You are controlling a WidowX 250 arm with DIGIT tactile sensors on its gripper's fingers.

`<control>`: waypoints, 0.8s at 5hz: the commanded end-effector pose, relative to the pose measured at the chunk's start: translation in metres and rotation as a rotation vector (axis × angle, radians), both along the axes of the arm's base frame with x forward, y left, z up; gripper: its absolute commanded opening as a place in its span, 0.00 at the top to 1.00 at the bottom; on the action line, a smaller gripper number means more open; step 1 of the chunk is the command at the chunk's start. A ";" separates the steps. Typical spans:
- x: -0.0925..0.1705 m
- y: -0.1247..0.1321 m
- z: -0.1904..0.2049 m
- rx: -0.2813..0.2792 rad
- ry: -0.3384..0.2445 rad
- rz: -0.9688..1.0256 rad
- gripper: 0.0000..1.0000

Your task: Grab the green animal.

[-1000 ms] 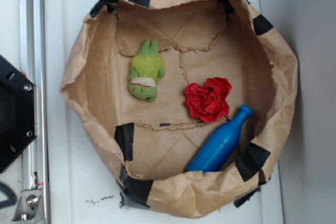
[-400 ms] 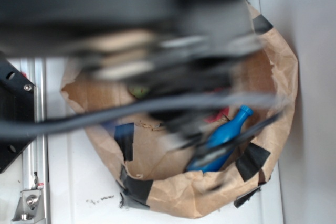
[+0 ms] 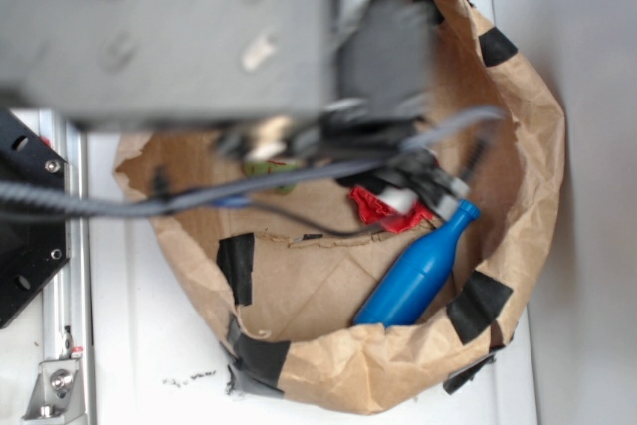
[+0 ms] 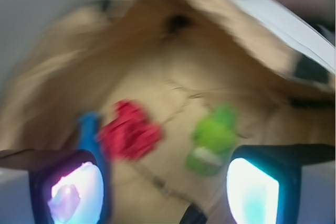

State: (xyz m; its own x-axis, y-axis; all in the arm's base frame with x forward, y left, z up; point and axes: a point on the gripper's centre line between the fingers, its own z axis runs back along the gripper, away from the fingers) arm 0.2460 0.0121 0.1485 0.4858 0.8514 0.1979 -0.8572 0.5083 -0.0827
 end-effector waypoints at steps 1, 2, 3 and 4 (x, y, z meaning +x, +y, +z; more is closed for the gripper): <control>-0.004 0.010 0.015 0.004 -0.061 -0.003 0.00; -0.004 0.010 0.015 0.004 -0.061 -0.003 0.00; -0.001 0.026 -0.011 -0.091 -0.011 0.068 0.00; 0.002 0.036 -0.034 -0.058 0.024 0.149 0.00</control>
